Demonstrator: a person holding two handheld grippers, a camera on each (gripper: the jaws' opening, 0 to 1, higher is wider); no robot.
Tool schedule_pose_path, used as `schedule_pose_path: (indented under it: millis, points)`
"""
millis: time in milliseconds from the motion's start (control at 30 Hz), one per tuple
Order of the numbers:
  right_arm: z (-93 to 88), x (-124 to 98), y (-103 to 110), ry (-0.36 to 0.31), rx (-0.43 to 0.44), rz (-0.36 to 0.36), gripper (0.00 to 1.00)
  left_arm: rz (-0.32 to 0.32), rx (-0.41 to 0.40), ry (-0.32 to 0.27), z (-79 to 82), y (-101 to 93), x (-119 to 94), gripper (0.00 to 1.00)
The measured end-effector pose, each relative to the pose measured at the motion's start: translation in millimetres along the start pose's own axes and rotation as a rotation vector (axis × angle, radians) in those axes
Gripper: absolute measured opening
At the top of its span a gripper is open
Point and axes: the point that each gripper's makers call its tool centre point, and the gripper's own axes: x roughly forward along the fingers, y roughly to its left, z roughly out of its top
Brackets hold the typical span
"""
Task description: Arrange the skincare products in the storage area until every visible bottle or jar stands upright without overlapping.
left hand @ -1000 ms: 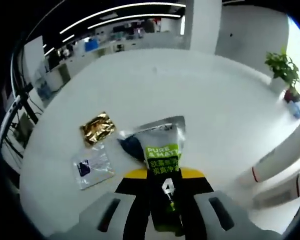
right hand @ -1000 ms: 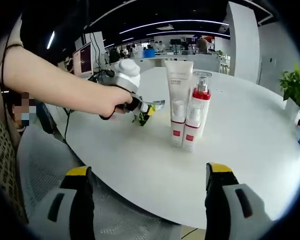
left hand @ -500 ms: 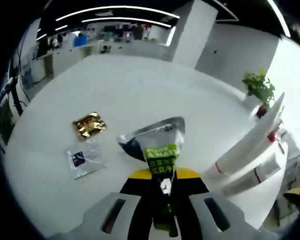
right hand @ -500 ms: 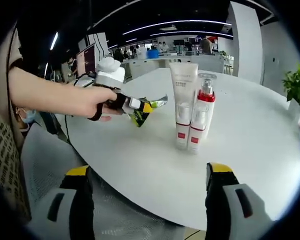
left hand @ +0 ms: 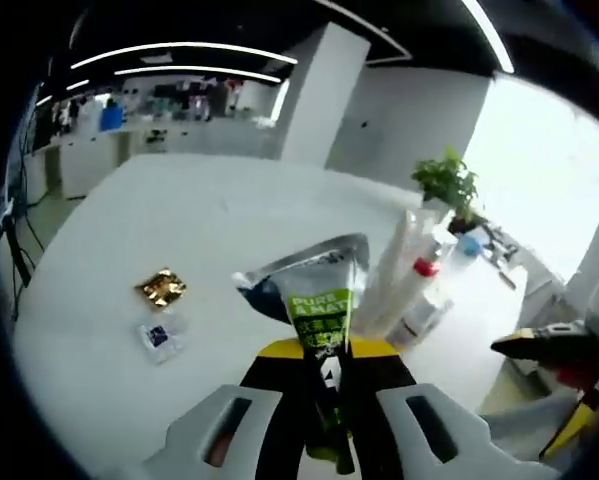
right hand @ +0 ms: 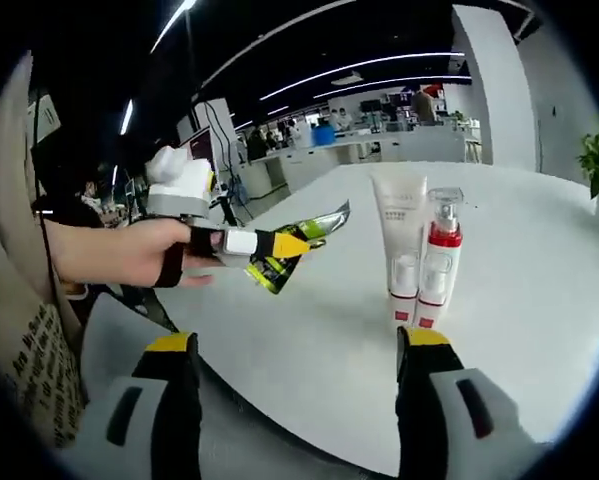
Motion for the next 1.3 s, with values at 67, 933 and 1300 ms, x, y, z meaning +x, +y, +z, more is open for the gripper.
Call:
schedule_pose_path:
  millis: [67,933,1300]
  points:
    - [8.3,1,2,-0.036,0.045,0.013,0.78,-0.026,0.006,-0.017,1.7,-7.5,-7,0.09]
    - [84.4,34,20,-0.343,0.470,0.151,0.54,-0.268,0.117,-0.122,10.1,-72.5,-76,0.10]
    - [82.3,34,30,-0.334,0.504,0.147,0.21,-0.266,0.138,-0.106,3.1,-74.2,-83,0.10]
